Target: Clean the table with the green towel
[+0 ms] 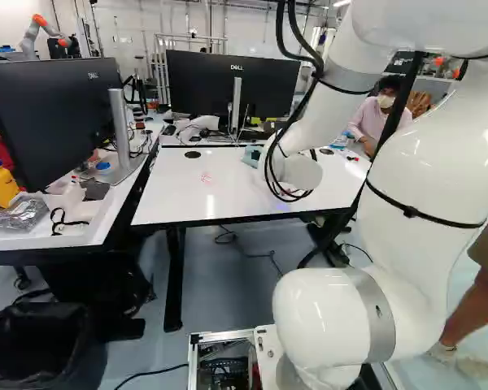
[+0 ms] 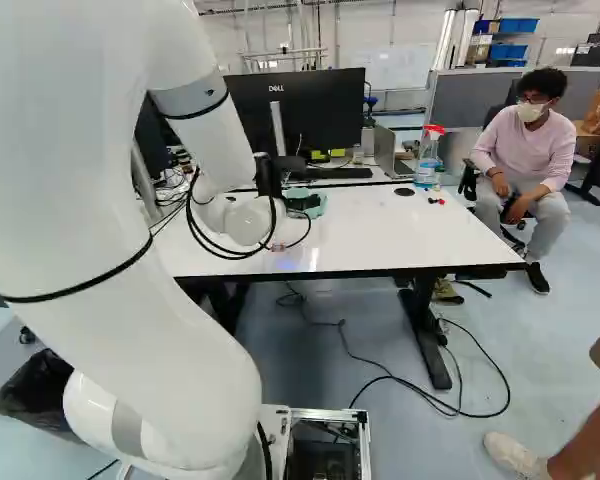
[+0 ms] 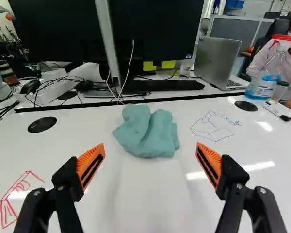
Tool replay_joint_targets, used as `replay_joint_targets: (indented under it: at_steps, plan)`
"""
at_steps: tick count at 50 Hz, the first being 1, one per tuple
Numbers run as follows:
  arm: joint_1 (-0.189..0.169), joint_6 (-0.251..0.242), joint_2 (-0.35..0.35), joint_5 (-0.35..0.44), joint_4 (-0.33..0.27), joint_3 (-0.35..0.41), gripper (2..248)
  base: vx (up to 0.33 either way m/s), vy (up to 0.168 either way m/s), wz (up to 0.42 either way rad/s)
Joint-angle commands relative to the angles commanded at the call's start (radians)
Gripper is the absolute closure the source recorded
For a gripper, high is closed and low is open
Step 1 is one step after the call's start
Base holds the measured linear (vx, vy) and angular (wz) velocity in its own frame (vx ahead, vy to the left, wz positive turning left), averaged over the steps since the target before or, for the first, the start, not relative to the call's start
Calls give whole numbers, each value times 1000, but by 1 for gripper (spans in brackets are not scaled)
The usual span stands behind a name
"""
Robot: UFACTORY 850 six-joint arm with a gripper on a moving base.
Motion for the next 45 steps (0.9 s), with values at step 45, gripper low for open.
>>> replay_joint_targets:
  at_steps: [45]
  plan:
    - [-24,0,-162,-159,0,-248,3,0,0,0]
